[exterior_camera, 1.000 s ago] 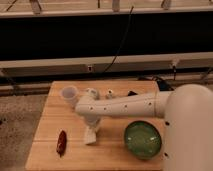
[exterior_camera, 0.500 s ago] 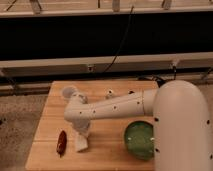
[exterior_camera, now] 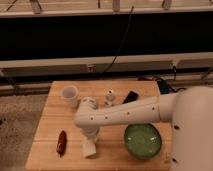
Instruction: Wipe the white sponge on the table
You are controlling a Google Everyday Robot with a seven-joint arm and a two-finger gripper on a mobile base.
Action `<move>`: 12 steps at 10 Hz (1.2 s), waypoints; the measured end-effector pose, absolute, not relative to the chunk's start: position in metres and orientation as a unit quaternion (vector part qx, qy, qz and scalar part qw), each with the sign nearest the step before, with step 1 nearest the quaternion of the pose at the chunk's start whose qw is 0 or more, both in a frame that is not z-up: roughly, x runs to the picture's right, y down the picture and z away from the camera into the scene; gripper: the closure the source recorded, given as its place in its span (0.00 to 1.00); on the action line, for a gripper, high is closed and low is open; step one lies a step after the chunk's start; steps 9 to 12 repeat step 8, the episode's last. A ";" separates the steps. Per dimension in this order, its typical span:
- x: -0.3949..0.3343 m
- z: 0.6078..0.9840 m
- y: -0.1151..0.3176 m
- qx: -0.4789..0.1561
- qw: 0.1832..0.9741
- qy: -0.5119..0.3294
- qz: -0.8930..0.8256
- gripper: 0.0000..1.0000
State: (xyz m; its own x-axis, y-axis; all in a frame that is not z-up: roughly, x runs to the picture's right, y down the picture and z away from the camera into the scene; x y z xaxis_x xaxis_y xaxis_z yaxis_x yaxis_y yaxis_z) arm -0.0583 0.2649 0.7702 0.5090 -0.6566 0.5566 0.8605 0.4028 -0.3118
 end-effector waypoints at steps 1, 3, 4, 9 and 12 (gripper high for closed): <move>-0.047 0.768 0.261 -0.288 0.826 -0.167 -0.454 0.99; -0.038 0.768 0.251 -0.285 0.837 -0.150 -0.442 0.82; -0.036 0.771 0.248 -0.286 0.839 -0.146 -0.439 0.74; -0.020 0.789 0.228 -0.293 0.841 -0.164 -0.425 0.77; -0.020 0.789 0.228 -0.293 0.841 -0.164 -0.425 0.77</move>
